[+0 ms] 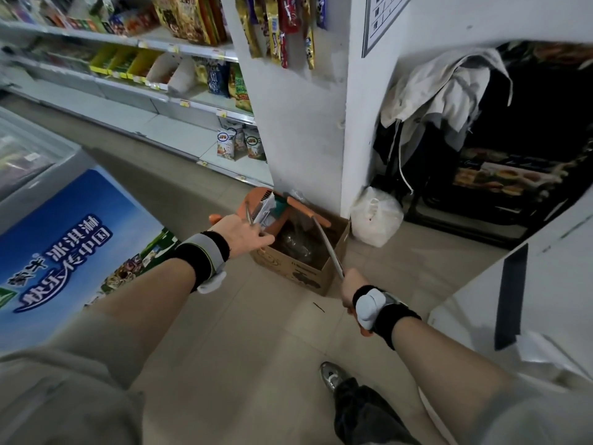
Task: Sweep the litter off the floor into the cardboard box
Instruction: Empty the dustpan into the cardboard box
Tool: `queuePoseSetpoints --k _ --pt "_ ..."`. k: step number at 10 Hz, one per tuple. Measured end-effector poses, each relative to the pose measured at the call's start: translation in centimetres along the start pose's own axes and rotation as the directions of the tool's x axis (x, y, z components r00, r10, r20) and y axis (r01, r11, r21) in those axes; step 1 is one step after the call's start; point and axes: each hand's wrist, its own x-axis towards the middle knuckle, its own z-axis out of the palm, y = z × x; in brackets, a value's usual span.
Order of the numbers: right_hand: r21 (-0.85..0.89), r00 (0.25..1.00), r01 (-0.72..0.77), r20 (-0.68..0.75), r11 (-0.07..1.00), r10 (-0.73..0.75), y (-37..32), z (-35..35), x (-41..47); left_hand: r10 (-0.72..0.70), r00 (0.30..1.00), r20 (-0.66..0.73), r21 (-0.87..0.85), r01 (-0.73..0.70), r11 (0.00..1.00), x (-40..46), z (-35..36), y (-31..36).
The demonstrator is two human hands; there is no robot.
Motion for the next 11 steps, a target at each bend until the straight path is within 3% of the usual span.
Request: queuePoseSetpoints --k 2,5,8,11 --pt "-0.173 0.994 0.081 -0.065 0.982 -0.094 0.5 2.8 -1.0 -0.011 1.000 0.029 -0.085 0.013 0.996 -0.2 2.3 2.8" --pt "-0.250 0.983 0.121 -0.101 0.961 -0.151 2.2 3.4 -2.5 -0.009 1.000 -0.021 -0.078 0.007 0.997 -0.8 1.5 3.6" --pt "-0.289 0.969 0.144 -0.151 0.946 -0.194 6.0 3.6 -5.7 -0.009 0.999 -0.033 0.013 0.009 1.000 -0.8 2.4 2.3" --pt "-0.424 0.975 0.164 -0.066 0.891 -0.211 7.3 4.8 -6.9 0.004 0.998 -0.056 0.129 0.004 0.992 0.5 1.9 4.5"
